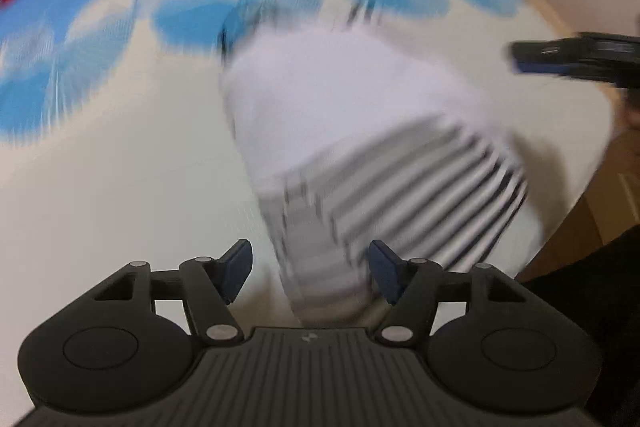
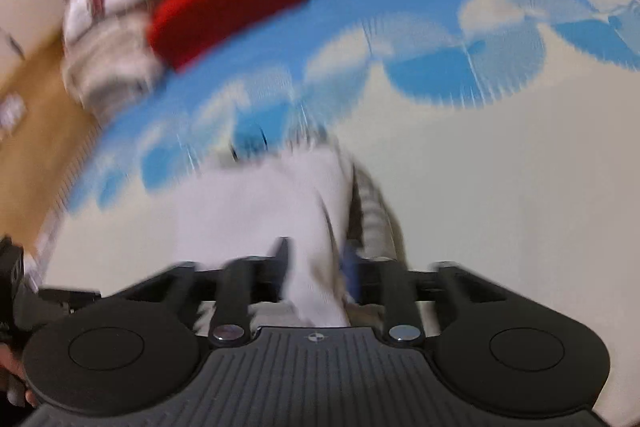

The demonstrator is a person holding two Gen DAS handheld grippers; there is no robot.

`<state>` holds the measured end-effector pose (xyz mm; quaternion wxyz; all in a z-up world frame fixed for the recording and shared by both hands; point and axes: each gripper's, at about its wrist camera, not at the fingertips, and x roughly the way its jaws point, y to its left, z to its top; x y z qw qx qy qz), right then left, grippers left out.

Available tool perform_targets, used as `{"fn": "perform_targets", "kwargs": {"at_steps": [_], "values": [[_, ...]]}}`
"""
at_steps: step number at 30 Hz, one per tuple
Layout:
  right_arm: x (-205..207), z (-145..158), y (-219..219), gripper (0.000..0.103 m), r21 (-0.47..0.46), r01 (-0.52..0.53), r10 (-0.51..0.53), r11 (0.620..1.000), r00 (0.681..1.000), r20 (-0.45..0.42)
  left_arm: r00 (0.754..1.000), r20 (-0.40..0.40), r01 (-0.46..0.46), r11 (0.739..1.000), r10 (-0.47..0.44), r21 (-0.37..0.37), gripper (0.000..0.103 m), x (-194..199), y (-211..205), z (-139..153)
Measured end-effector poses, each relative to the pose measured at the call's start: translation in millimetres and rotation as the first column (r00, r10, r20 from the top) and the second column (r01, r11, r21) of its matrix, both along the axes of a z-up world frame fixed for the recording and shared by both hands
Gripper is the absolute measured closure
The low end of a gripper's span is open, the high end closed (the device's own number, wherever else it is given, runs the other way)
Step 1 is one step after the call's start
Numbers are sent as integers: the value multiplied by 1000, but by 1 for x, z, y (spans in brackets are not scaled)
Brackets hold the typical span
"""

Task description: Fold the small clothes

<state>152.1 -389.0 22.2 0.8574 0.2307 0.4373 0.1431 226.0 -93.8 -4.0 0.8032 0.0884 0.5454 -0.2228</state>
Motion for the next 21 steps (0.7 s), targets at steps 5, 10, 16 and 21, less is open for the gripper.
{"fn": "perform_targets", "kwargs": {"at_steps": [5, 10, 16, 21], "values": [[58, -34, -3, 51, 72, 78, -70, 994, 992, -107, 999, 42, -15, 995, 19, -98, 30, 56, 14, 34], [97, -73, 16, 51, 113, 41, -20, 993, 983, -184, 989, 8, -143, 953, 151, -266, 28, 95, 22, 12], [128, -84, 20, 71, 130, -4, 23, 991, 990, -140, 986, -65, -162, 962, 151, -219, 26, 118, 0, -16], [134, -103, -12, 93, 488, 110, -11, 866, 979, -201, 964, -173, -238, 942, 200, -238, 26, 136, 7, -41]]}}
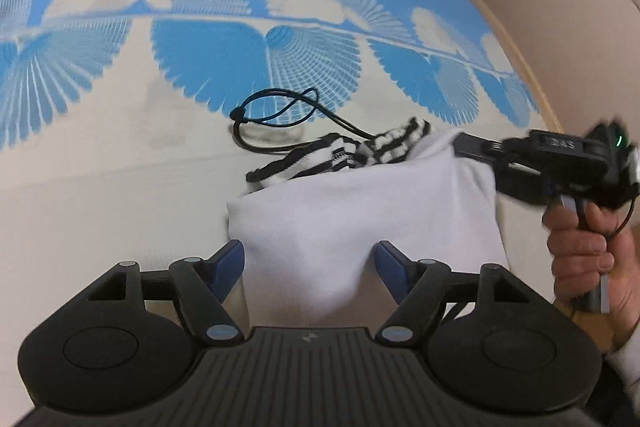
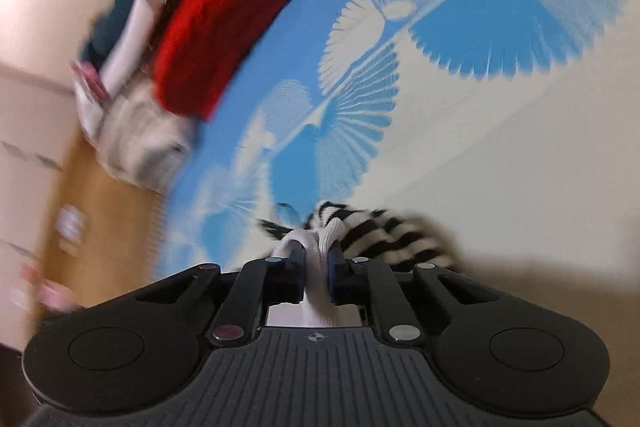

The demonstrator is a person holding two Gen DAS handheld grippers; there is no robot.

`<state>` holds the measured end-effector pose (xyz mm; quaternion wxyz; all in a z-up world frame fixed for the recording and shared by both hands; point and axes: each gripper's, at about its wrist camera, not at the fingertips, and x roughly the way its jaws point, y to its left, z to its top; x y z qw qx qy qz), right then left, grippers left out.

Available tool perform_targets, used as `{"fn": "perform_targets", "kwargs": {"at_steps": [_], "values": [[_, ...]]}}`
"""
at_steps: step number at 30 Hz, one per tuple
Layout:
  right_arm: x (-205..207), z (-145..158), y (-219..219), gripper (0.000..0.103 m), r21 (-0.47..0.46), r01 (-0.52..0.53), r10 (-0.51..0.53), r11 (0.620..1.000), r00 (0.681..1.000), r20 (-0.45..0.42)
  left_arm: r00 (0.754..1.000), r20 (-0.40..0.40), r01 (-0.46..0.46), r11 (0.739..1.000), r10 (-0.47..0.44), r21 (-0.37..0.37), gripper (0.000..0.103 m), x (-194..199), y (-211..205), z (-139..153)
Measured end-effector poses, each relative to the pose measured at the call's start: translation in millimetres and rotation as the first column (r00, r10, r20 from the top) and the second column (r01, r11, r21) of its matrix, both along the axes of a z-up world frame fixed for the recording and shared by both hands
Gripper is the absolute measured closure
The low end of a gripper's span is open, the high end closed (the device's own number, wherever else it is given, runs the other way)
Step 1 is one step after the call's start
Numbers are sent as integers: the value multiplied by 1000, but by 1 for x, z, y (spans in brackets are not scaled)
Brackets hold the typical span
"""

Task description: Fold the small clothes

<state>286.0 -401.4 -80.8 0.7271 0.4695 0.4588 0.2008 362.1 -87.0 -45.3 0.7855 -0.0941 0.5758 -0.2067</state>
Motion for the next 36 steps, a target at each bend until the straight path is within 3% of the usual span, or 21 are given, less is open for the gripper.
{"fn": "perform_targets", "kwargs": {"at_steps": [1, 3, 4, 7, 10, 12, 13, 15, 17, 19, 20, 21, 24, 28, 31, 32, 34, 36], "values": [[-1, -11, -9, 93, 99, 50, -44, 994, 998, -53, 1000, -6, -6, 1000, 6, -17, 26, 2, 1, -2], [-5, -28, -24, 93, 188, 130, -98, 974, 981, -168, 1000, -22, -17, 999, 16, -36, 25, 4, 1, -7], [-7, -35, -30, 93, 192, 144, -101, 971, 970, -220, 999, -41, -29, 999, 28, -42, 24, 6, 1, -12], [-13, -46, -39, 92, 62, 137, -111, 989, 942, -316, 990, -125, -70, 996, 64, -46, 21, 11, 5, -31], [-24, -35, -59, 95, 87, 246, -214, 965, 936, -280, 981, -150, -130, 991, 124, -34, 20, 17, 16, -36], [-38, -27, -87, 99, 149, 392, -345, 908, 900, -266, 972, -173, -166, 985, 157, -39, 20, 19, 24, -37], [-43, -21, -95, 99, 116, 421, -383, 900, 888, -253, 970, -181, -174, 983, 162, -52, 20, 19, 26, -37], [-47, 3, -96, 99, 25, 381, -373, 924, 913, -164, 971, -177, -177, 980, 159, -89, 21, 18, 30, -31], [-49, 20, -84, 98, 60, 310, -305, 949, 949, -83, 972, -165, -190, 975, 169, -118, 21, 20, 34, -26], [-50, 42, -65, 76, 28, 219, -219, 975, 976, 14, 963, -185, -224, 966, 198, -132, 20, 22, 39, -29], [-50, 48, -52, 44, -14, 166, -165, 986, 986, 30, 957, -203, -238, 962, 208, -137, 20, 23, 40, -33], [-49, 49, -43, 31, -55, 121, -119, 991, 992, 27, 952, -219, -246, 959, 212, -141, 20, 24, 40, -38], [-51, 33, -18, 32, -135, -9, 3, 991, 999, -47, 944, -243, -263, 953, 221, -153, 19, 24, 37, -49], [-53, 3, -5, 32, -233, -75, 34, 970, 984, -175, 934, -268, -283, 947, 235, -156, 17, 25, 33, -68], [-50, -10, 6, 32, -262, -112, 57, 959, 977, -207, 933, -268, -291, 942, 241, -168, 20, 23, 28, -78], [-49, -11, 10, 36, -268, -108, 55, 957, 979, -198, 938, -253, -283, 943, 236, -173, 28, 23, 26, -77], [-49, -8, 12, 64, -246, -96, 51, 965, 982, -180, 957, -193, -249, 956, 218, -156, 42, 20, 19, -69], [-48, -6, 12, 81, -227, -73, 31, 971, 982, -184, 967, -155, -223, 965, 202, -137, 58, 18, 15, -58]]}}
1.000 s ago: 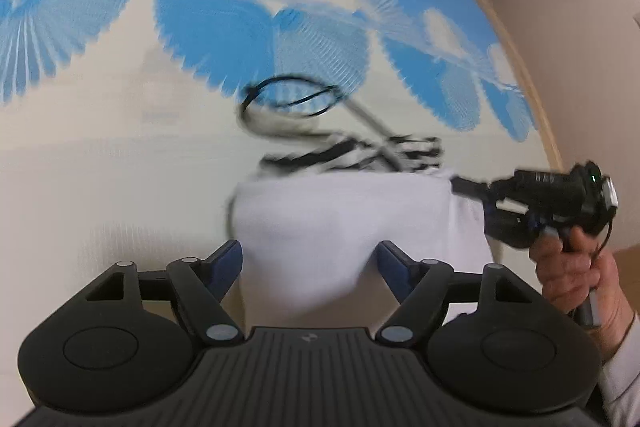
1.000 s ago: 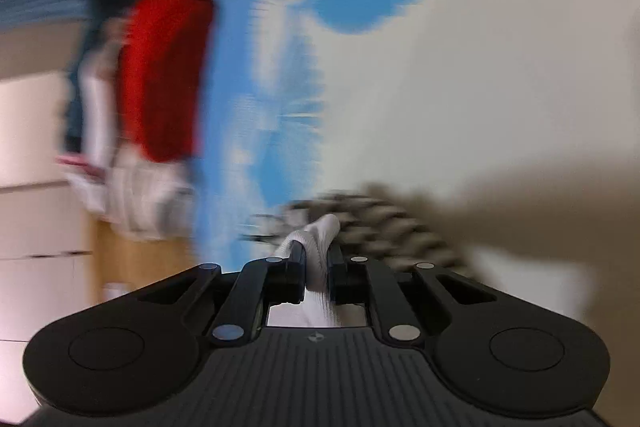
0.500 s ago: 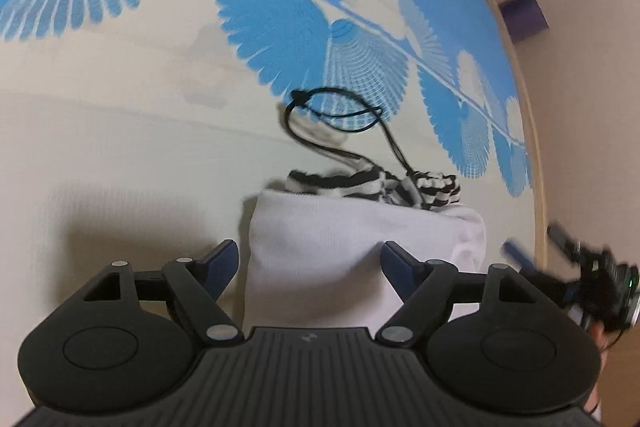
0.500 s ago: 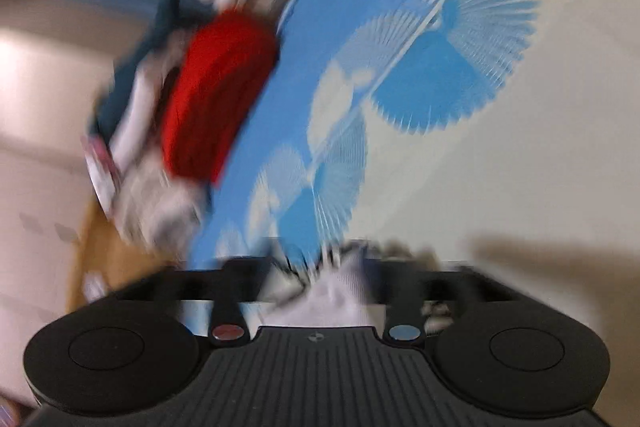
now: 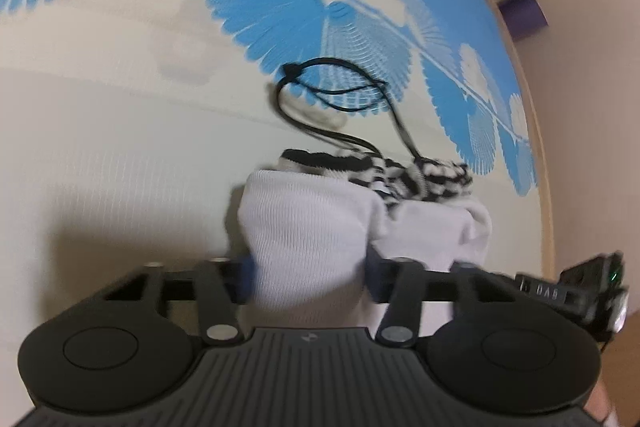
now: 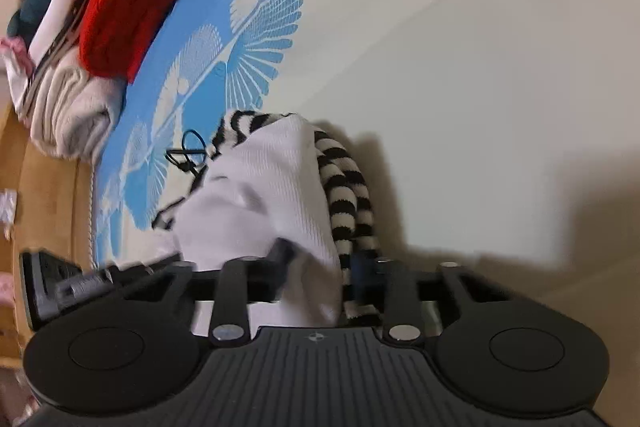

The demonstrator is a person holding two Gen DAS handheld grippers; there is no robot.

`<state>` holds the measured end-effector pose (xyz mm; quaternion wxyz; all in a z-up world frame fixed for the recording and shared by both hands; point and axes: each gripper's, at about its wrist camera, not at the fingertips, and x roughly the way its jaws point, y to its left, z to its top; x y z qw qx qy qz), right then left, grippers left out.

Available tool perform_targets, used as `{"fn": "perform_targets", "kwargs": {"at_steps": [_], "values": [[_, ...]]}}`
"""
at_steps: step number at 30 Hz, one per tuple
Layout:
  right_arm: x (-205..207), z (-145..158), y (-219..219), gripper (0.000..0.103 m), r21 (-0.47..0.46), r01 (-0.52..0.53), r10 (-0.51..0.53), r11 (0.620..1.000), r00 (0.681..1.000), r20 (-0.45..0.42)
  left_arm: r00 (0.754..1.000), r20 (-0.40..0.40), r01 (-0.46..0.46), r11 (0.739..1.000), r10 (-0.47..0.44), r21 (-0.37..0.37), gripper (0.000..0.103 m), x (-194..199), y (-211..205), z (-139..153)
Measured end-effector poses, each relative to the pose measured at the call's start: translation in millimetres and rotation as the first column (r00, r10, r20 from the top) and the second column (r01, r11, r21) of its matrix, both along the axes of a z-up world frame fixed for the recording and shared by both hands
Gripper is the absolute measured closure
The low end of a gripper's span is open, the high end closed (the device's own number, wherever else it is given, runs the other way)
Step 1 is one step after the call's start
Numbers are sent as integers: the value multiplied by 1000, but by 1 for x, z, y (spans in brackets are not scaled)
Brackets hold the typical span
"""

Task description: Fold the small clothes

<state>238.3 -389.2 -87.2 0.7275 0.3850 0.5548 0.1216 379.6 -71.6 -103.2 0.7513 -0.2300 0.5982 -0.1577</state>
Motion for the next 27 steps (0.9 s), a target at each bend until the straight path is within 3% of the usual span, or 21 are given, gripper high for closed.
{"fn": "perform_targets", "kwargs": {"at_steps": [2, 5, 9, 11, 14, 15, 17, 18, 21, 24, 25, 27], "values": [[3, 12, 6, 86, 2, -1, 0, 1000, 1000, 31, 1000, 25, -9, 1000, 9, 4, 67, 0, 5, 16], [11, 30, 12, 87, 72, 21, -28, 997, 994, 101, 991, 132, -27, 999, 23, 29, 68, 2, 21, 52], [30, 54, 30, 87, 137, 15, -40, 990, 982, 186, 961, 273, -67, 996, 49, 57, 66, 18, 51, 87], [46, 59, 48, 87, 145, 11, -43, 989, 975, 220, 944, 322, -98, 994, 75, 57, 51, 27, 68, 101], [70, 65, 73, 87, 128, 44, -77, 991, 960, 271, 899, 402, -210, 977, 176, 44, 30, 22, 90, 117], [78, 63, 81, 87, 99, 56, -82, 994, 957, 280, 901, 404, -196, 979, 160, 51, 30, 20, 91, 117], [91, 54, 93, 84, 19, 93, -95, 995, 960, 264, 929, 356, -145, 985, 102, 97, 30, 18, 88, 108], [95, 50, 97, 78, -52, 114, -97, 992, 963, 250, 944, 321, -116, 986, 72, 121, 30, 17, 85, 100], [101, 39, 95, 77, -253, 155, -108, 955, 975, 193, 975, 219, 0, 979, -46, 205, 30, 11, 72, 73], [93, 40, 79, 64, -200, 188, -155, 962, 973, 169, 984, 74, 127, 928, -162, 350, 23, 0, 63, 35], [89, 44, 76, 62, -168, 178, -148, 970, 973, 177, 984, 67, 130, 929, -162, 346, 23, -2, 64, 32], [82, 52, 82, 42, -137, 107, -80, 985, 978, 195, 986, 84, 111, 947, -143, 302, 23, -1, 72, 40]]}}
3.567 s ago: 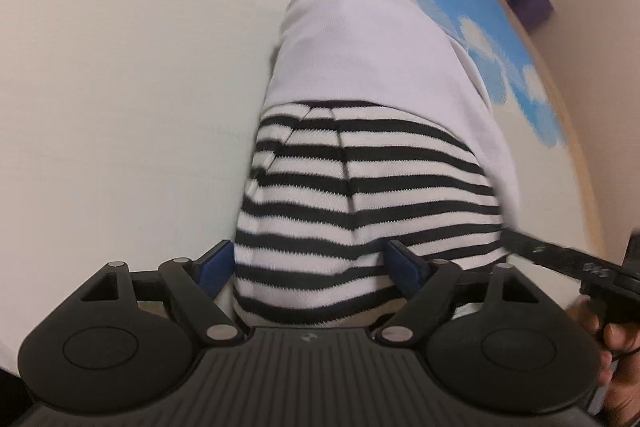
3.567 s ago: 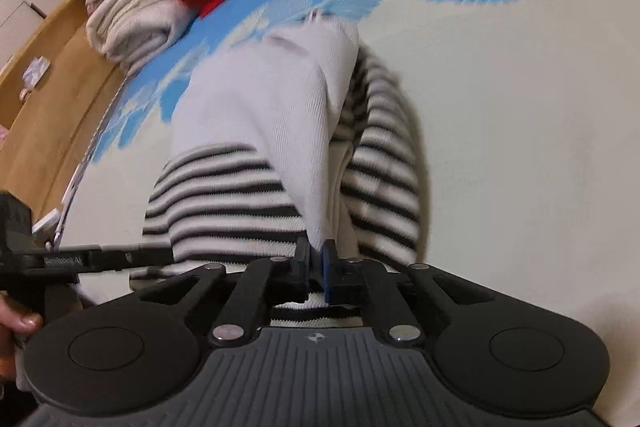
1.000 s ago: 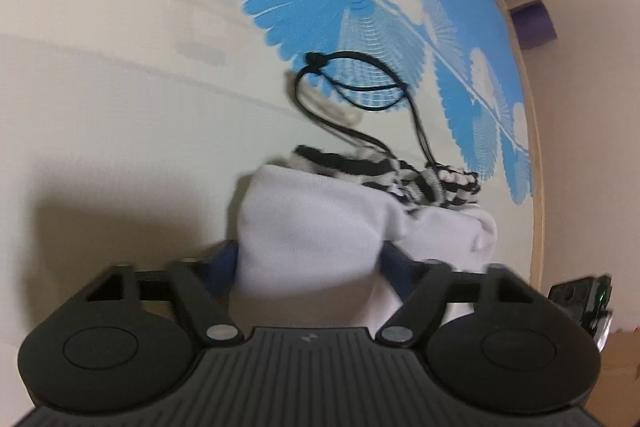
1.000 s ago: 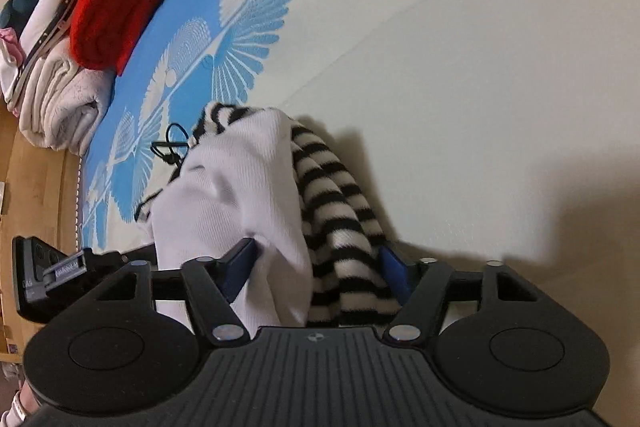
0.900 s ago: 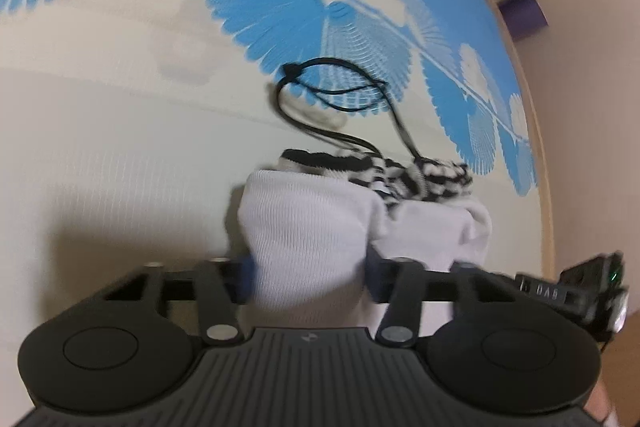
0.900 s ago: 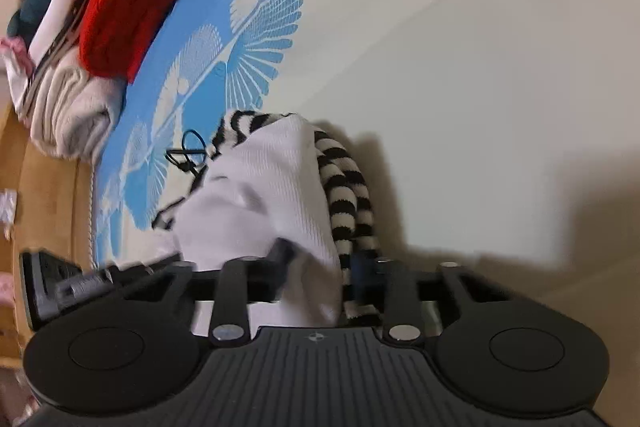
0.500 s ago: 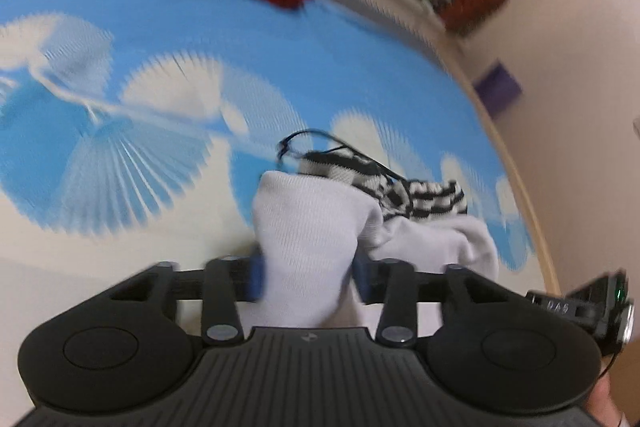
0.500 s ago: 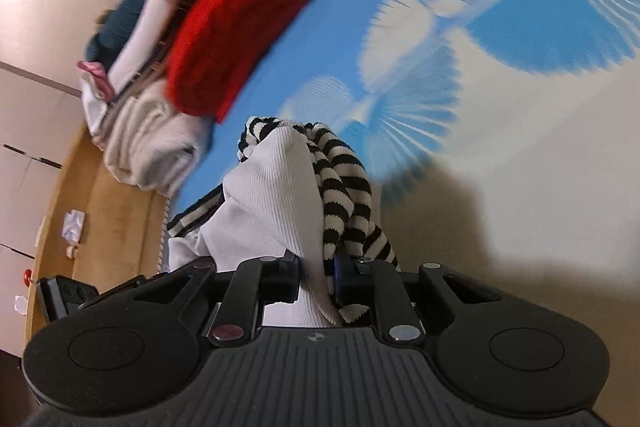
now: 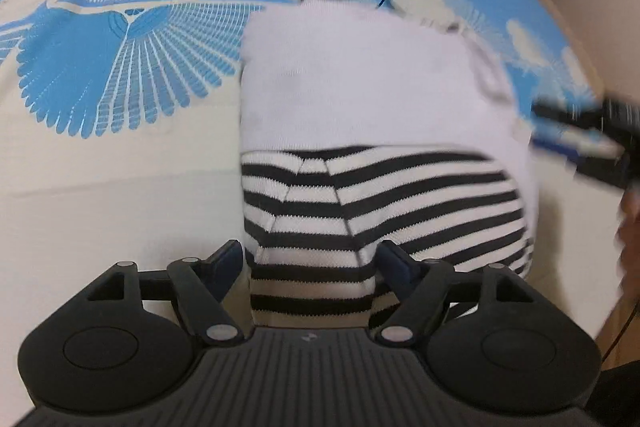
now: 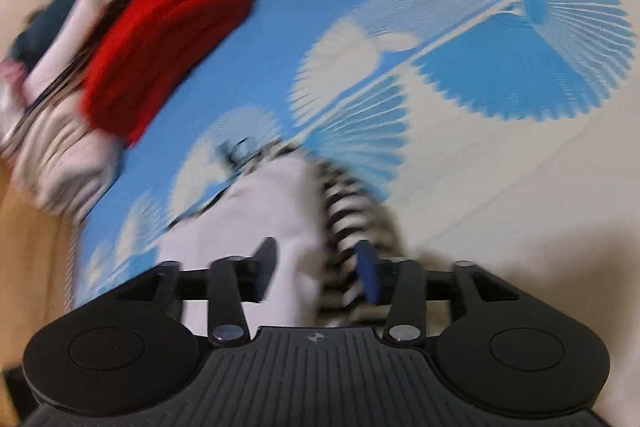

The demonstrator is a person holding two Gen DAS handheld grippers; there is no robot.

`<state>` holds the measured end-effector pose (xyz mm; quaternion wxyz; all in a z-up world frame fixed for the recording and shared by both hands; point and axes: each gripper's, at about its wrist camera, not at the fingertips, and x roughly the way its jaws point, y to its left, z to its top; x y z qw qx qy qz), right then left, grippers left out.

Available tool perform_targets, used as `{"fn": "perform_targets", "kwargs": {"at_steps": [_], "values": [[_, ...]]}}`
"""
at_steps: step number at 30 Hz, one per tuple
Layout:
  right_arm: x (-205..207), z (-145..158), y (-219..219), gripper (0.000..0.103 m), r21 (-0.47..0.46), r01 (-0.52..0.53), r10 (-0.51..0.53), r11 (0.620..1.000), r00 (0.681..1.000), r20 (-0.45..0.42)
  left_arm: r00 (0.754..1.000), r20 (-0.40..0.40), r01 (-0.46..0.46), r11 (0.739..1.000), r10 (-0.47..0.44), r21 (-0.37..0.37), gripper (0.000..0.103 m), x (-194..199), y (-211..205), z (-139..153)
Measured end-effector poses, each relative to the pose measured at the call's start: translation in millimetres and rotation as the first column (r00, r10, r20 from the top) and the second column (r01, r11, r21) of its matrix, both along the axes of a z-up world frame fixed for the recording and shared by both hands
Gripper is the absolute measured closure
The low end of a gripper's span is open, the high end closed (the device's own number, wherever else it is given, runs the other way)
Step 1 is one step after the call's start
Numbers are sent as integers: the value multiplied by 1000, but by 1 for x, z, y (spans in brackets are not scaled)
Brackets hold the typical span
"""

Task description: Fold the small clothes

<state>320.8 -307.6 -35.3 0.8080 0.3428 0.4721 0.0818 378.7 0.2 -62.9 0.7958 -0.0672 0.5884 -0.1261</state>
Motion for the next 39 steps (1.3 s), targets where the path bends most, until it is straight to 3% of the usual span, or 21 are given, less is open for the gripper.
{"fn": "perform_targets", "kwargs": {"at_steps": [2, 4, 5, 6, 7, 8, 11, 14, 16, 18, 19, 21, 23, 25, 26, 29, 30, 32, 34, 37, 39], "values": [[-8, -2, 9, 33, 3, -100, 100, 995, 995, -19, 999, 11, -38, 999, 39, -36, 23, 0, 8, 5], [-13, -11, 18, 34, -8, -171, 171, 985, 984, -60, 997, -45, -63, 997, 61, -39, 23, -2, 9, -6], [-15, -17, 23, 45, -24, -206, 203, 978, 976, -82, 996, -69, -64, 997, 61, -42, 23, -3, 9, -12], [-18, -24, 28, 74, -42, -246, 240, 968, 965, -104, 995, -78, -67, 997, 63, -47, 23, -4, 8, -15], [-19, -26, 30, 88, -49, -264, 258, 963, 960, -112, 995, -74, -70, 996, 66, -52, 26, -6, 8, -12], [-20, -22, 27, 90, -57, -251, 245, 966, 964, -103, 996, -60, -70, 996, 67, -62, 34, -8, 10, -4], [-23, 0, 9, 103, -23, -151, 150, 988, 989, -6, 998, 11, -59, 995, 60, -84, 35, -10, 14, 11], [-24, -3, 10, 102, -110, -175, 178, 978, 984, 20, 998, -56, -23, 1000, 23, -13, 34, -13, 9, -9], [-25, -12, 14, 98, -146, -217, 213, 965, 976, -37, 998, -51, -35, 999, 34, -25, 35, -18, 13, -3], [-28, -7, 13, 94, -129, -216, 213, 968, 976, -32, 1000, -17, -20, 999, 20, -47, 36, -21, 15, 8], [-29, -3, 11, 88, -114, -209, 208, 971, 978, -19, 1000, -9, -5, 998, 5, -57, 36, -22, 16, 9], [-32, 5, 3, 57, -63, -202, 204, 977, 979, 27, 999, -32, 26, 999, -27, -20, 35, -24, 14, 0], [-37, 2, 3, 57, -34, -256, 257, 966, 966, 32, 998, -39, 42, 998, -41, 35, 27, -27, 12, -11], [-39, -16, 18, 57, -111, -345, 341, 932, 938, -54, 999, -23, 43, 998, -42, 40, 27, -27, 12, -7], [-41, -26, 28, 57, -180, -404, 389, 897, 914, -114, 999, -12, 36, 998, -36, 46, 27, -27, 11, -1], [-48, -30, 39, 57, -339, -454, 431, 824, 890, -147, 998, 59, 21, 995, -27, 99, 27, -36, 8, 21], [-50, -23, 36, 57, -375, -425, 406, 824, 904, -133, 995, 94, 7, 992, -19, 130, 26, -41, 8, 32], [-54, 0, 22, 57, -381, -312, 313, 870, 948, -62, 985, 172, -36, 985, 6, 170, 15, -51, 8, 55], [-63, 30, 7, 57, -372, -197, 226, 907, 974, 36, 966, 254, -83, 980, 36, 178, 13, -65, 8, 82], [-82, 75, -2, 52, -402, -58, 136, 914, 977, 167, 931, 363, -119, 975, 45, 185, 9, -93, 2, 116], [-102, 104, 0, 43, -422, 8, 100, 907, 967, 233, 905, 423, -124, 976, 39, 176, 9, -113, -2, 134]]}}
